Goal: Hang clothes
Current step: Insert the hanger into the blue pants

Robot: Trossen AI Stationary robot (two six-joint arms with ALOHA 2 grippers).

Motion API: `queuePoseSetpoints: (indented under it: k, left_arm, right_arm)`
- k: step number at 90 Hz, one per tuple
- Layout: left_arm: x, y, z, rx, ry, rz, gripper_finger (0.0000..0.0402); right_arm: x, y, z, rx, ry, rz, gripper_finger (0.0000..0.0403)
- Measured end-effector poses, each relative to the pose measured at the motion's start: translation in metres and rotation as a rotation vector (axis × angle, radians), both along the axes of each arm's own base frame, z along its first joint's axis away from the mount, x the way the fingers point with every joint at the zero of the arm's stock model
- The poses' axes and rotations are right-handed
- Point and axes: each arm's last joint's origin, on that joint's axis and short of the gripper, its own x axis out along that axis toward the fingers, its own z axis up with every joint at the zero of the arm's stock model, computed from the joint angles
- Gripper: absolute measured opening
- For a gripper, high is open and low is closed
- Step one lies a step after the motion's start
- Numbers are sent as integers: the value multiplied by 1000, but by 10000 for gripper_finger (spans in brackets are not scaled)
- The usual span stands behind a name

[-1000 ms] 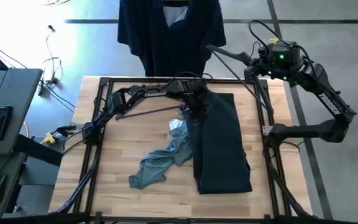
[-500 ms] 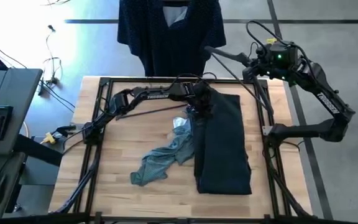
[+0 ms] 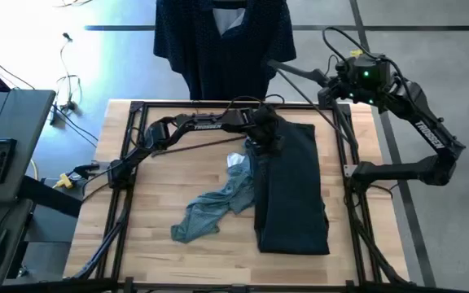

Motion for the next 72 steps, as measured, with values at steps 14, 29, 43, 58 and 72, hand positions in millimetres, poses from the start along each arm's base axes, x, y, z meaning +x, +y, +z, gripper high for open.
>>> queuePoseSetpoints:
  k: [14, 29, 43, 58, 72]
  left_arm:
    - [5, 0, 1, 45, -66, -37, 160]
    - [11, -3, -4, 35, -114, -96, 92]
    - [11, -4, -11, 43, -126, -191, 11]
    - [-3, -9, 28, 164, -190, -375, 4]
    - [-19, -19, 62, 349, -231, -582, 2]
  right_arm:
    - [0, 0, 0, -1, -1, 0, 25]
    - [0, 0, 1, -6, -8, 0, 25]
    - [0, 0, 1, -6, -7, 0, 25]
    - [3, -3, -3, -31, 68, 39, 25]
    - [19, -22, -29, -16, 177, 147, 25]
